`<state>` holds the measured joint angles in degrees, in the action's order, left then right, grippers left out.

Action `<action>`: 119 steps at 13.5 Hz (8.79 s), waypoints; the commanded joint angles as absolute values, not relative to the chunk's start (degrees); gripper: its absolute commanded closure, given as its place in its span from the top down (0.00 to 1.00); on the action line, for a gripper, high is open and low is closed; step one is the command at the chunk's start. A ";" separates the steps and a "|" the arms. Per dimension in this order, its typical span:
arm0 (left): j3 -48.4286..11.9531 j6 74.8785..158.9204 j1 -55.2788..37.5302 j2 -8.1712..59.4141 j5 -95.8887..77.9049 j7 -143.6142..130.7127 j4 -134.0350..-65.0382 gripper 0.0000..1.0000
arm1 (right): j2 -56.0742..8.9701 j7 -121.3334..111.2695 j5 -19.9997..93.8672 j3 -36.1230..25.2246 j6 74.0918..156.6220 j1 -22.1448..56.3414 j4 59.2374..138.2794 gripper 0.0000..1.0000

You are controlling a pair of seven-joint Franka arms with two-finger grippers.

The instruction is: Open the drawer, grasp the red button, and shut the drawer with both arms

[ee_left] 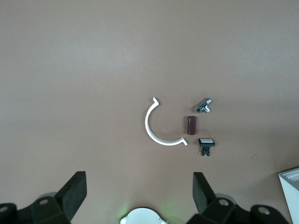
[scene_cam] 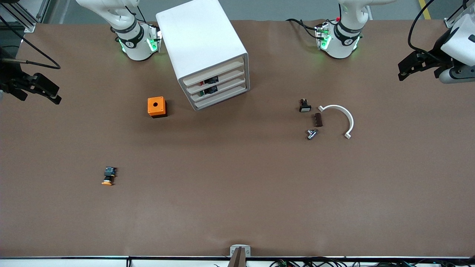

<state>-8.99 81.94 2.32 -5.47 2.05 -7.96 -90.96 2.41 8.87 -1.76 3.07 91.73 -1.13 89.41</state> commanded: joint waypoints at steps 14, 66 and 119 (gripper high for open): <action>-9.67 79.80 -3.06 13.51 -1.05 -28.78 -88.77 1.00 | 2.81 8.26 -2.11 3.43 91.32 -1.84 89.74 1.00; -7.83 85.87 -30.60 50.80 -55.63 -135.79 -77.97 0.02 | -18.46 63.88 14.24 16.52 110.74 2.02 89.21 1.00; -9.49 106.17 -34.71 40.78 -12.48 -57.22 -77.87 1.00 | -27.51 52.97 -15.12 34.66 108.54 -2.81 86.66 0.03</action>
<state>-8.38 105.07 -33.78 41.61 -13.93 -58.29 -77.14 -27.19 62.98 -14.96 38.06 109.36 -2.60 87.70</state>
